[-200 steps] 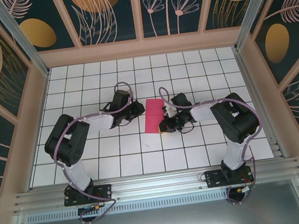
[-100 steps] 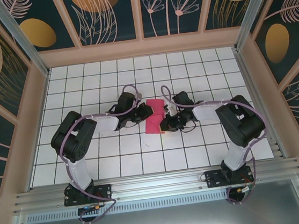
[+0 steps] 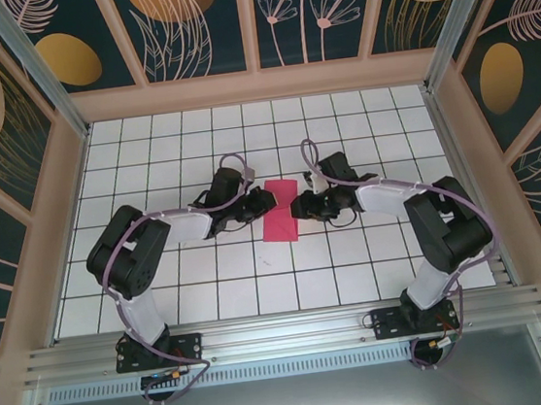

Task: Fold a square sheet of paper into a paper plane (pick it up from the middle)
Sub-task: Turn over the paper at the center of the table.

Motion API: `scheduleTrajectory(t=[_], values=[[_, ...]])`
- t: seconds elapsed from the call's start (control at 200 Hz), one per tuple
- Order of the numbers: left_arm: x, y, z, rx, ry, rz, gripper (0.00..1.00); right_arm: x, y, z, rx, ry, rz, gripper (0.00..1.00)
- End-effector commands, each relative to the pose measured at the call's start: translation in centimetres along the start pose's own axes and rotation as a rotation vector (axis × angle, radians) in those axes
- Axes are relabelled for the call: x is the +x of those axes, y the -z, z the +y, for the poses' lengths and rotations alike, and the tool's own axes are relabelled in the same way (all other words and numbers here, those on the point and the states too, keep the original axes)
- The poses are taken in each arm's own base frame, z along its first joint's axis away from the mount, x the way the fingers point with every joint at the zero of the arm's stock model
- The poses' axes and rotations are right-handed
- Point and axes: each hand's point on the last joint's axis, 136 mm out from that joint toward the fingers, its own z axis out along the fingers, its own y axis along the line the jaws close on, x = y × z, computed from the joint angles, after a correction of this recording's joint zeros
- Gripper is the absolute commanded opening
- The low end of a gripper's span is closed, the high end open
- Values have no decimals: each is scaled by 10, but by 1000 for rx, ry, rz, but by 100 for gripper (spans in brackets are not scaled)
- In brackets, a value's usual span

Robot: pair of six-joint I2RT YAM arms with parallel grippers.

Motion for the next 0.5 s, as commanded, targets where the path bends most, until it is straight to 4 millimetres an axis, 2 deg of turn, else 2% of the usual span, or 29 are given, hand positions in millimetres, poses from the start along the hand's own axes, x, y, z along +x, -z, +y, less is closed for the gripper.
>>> scheduleTrajectory(t=[0.0,0.155,0.365,0.495], values=[[8,9,-9,8,-27,1,13,-14,-6,-6,43,-10,-20,42],[26,-2,-6,0,-23,54,10,-22,-14,-9,56,-21,-22,43],[29,-16,11,-51,16,61,6,-27,-21,-20,107,-32,-22,44],[31,-22,14,-61,13,77,6,-26,-25,-23,106,-32,-12,44]])
